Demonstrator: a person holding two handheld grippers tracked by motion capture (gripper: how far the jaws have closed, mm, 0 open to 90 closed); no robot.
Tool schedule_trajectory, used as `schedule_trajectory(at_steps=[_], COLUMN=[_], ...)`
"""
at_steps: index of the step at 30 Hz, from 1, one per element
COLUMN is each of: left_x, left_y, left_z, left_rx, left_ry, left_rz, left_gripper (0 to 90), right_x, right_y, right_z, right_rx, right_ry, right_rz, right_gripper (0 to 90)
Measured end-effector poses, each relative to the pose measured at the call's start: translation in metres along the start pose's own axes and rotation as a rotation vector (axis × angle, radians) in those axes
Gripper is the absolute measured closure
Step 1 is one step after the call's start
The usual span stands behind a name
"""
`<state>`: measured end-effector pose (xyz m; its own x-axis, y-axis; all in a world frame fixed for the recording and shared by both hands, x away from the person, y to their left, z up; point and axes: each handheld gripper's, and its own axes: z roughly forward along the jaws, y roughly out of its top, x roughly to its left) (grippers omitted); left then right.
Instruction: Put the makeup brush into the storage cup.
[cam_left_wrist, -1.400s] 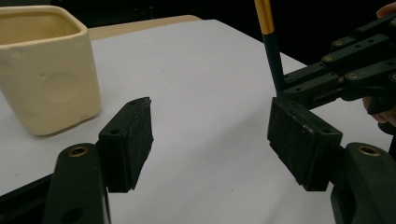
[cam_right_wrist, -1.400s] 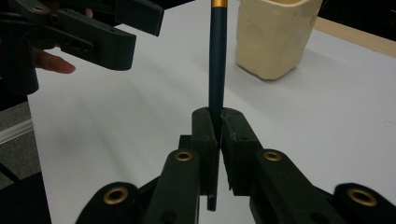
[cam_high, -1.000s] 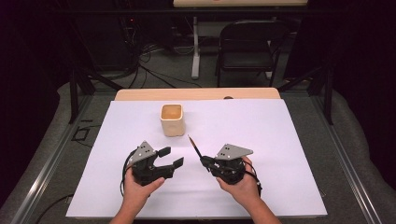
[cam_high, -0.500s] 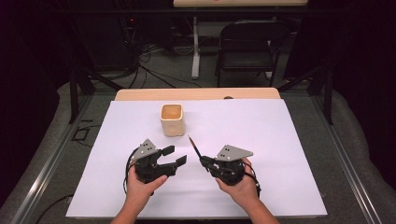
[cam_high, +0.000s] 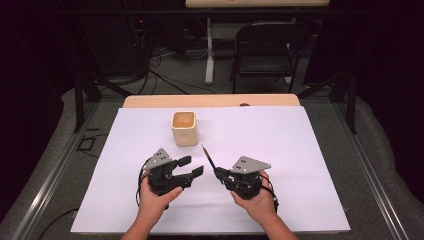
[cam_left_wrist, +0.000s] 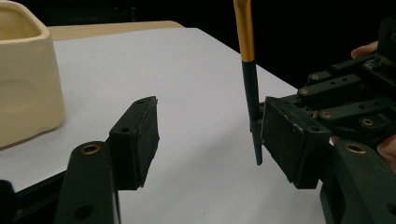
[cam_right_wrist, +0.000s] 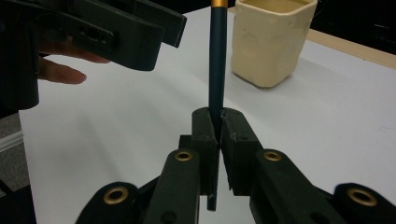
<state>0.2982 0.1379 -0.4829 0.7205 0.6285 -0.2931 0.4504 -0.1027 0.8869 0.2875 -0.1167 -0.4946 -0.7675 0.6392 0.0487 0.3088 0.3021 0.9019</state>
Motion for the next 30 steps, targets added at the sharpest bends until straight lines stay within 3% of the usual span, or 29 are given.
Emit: schedule_trajectory(at_steps=[9, 24, 30], left_x=[0.0034, 0.0068, 0.0054], left_y=[-0.0006, -0.0005, 0.0010], left_z=[0.0002, 0.0017, 0.0033], left_rx=[-0.007, -0.068, -0.079], left_ry=[-0.028, -0.057, -0.060], left_rz=[-0.031, -0.107, -0.109], left_gripper=[38.8, 44.9, 46.7], right_x=[0.0003, 0.0005, 0.0022], right_y=[-0.0016, -0.0033, -0.0034], right_z=[0.0007, 0.0034, 0.0059], right_rx=[-0.007, -0.014, -0.014], right_ry=[-0.009, -0.020, -0.017], right_rz=[0.006, 0.047, 0.057], right_gripper=[84.0, 84.0, 84.0])
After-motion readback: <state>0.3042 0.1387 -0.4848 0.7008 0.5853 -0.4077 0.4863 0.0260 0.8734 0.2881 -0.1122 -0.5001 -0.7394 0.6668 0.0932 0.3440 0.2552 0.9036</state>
